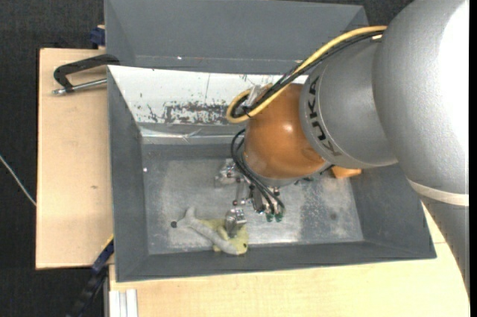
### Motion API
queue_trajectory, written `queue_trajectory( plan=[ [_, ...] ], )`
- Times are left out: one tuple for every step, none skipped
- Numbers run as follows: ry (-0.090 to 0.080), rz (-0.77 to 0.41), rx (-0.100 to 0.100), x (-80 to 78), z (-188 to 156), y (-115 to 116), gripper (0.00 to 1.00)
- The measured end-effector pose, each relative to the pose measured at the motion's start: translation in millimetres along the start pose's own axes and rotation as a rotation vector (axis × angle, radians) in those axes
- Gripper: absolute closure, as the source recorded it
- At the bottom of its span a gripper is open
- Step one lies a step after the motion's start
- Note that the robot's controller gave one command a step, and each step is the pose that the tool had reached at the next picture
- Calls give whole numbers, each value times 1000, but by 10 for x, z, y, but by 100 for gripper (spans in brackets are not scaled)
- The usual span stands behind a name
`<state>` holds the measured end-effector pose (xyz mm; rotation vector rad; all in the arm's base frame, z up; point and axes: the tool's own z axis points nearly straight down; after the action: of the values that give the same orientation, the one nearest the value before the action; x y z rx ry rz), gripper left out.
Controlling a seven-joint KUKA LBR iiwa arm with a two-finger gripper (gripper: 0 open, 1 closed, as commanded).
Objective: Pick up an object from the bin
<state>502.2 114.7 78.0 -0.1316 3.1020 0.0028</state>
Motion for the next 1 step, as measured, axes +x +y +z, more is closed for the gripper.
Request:
queue_trajectory(
  plan=[
    [27,-183,-9,-163,-505,1180,0]
  ],
)
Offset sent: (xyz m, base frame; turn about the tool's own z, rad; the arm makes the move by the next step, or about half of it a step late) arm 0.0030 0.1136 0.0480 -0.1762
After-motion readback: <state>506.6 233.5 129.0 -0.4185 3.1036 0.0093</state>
